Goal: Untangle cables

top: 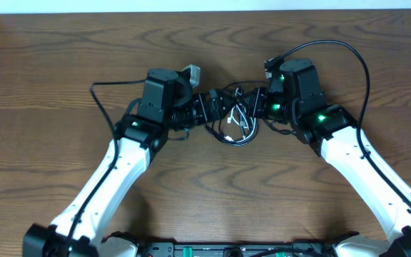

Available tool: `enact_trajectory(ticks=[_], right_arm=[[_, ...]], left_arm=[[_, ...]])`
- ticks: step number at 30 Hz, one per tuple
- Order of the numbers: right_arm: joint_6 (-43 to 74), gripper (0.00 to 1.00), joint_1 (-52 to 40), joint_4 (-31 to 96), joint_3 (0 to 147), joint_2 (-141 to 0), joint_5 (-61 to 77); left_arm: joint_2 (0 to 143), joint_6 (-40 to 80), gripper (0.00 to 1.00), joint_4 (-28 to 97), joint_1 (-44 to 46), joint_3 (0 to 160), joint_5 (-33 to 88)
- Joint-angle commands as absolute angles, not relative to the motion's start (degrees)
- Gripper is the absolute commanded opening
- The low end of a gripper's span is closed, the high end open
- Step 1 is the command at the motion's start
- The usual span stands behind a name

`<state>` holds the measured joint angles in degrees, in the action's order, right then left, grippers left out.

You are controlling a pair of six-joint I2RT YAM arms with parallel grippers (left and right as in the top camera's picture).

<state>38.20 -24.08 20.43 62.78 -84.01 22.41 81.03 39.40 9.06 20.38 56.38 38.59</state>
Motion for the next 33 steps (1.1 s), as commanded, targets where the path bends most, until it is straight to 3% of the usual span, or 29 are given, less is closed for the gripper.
enact_trajectory(ticks=[1, 2, 13, 25, 33], right_arm=[[41.39, 0.01, -23.59, 19.99, 63.00, -84.03, 25.17], [41.78, 0.01, -23.27, 19.59, 63.00, -84.03, 26.59], [41.78, 0.01, -22.48, 18.61, 63.00, -84.01, 29.12], [41.78, 0.01, -22.48, 18.59, 63.00, -84.01, 29.12], [41.78, 0.01, -22.48, 18.52, 63.00, -84.01, 29.12]], left_arm=[[83.66, 46.19, 0.81, 4.12, 20.32, 56.49, 43.42], [84.62, 48.18, 0.69, 1.89, 20.18, 56.49, 43.53], [89.49, 63.48, 0.68, -6.74, 18.17, 56.49, 43.53], [89.95, 75.90, 0.49, -6.74, 18.17, 56.49, 43.53], [89.95, 76.88, 0.45, -5.82, 18.24, 56.49, 43.55]])
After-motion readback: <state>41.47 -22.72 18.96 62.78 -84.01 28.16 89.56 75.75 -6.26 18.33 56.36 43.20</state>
